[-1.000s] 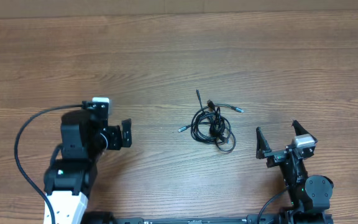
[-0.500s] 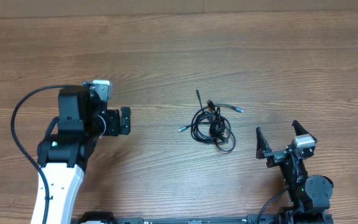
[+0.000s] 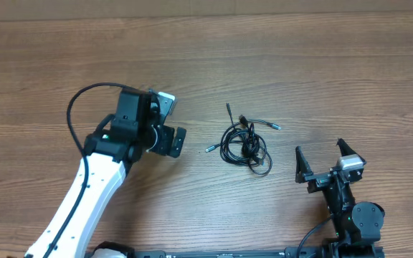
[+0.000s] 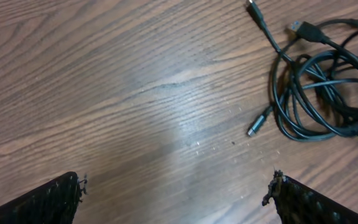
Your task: Untangle cables
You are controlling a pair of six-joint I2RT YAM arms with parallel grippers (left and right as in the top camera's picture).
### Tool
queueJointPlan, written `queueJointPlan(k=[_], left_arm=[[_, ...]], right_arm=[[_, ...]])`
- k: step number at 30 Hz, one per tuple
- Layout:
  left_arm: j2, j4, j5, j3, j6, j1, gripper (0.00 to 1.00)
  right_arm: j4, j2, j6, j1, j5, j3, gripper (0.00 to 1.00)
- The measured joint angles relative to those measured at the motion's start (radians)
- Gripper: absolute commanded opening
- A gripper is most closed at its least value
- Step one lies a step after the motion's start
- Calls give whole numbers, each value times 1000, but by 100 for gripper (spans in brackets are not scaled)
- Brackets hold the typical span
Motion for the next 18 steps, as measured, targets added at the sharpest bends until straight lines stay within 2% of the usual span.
queueJointPlan(k=[18], left_arm=[[72,11,34,0,-3,0,100]], right_arm=[[0,0,0,0,0,0,100]])
